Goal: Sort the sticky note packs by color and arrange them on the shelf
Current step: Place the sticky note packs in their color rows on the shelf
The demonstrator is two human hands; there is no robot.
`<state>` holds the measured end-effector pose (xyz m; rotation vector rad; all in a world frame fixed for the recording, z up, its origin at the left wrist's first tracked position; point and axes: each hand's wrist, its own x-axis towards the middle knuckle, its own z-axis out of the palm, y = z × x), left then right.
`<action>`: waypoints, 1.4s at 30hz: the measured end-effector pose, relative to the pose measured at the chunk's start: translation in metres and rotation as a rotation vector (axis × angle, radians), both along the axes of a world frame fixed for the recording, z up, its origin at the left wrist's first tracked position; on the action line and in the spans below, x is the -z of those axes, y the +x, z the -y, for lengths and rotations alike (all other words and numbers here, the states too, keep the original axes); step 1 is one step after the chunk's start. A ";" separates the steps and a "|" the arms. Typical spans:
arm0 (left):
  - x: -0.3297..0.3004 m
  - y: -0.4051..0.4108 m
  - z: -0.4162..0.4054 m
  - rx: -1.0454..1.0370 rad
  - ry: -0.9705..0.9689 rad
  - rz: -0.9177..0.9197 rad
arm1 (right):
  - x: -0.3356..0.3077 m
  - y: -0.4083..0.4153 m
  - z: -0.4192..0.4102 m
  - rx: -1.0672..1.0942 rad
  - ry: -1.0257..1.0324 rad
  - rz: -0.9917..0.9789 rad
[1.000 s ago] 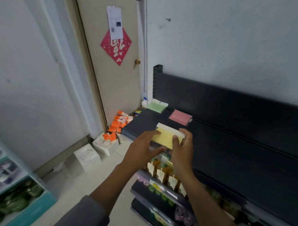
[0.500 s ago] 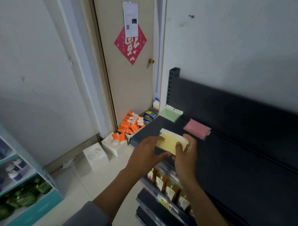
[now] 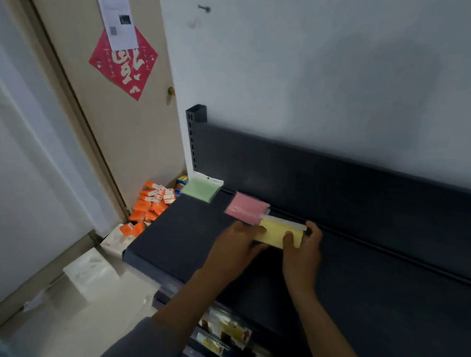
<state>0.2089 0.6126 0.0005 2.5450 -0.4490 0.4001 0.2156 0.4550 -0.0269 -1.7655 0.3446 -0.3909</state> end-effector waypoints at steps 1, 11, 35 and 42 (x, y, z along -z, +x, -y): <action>0.003 0.006 0.008 0.014 0.014 0.019 | 0.001 0.004 0.008 -0.012 -0.054 -0.006; 0.024 0.068 0.055 0.080 0.134 0.026 | 0.020 0.036 0.051 0.089 -0.781 -0.145; 0.047 0.102 0.034 0.236 0.235 -0.013 | 0.037 0.045 0.059 0.138 -0.940 -0.291; 0.027 0.103 0.060 0.335 0.064 0.118 | 0.025 0.030 0.056 0.158 -0.757 -0.056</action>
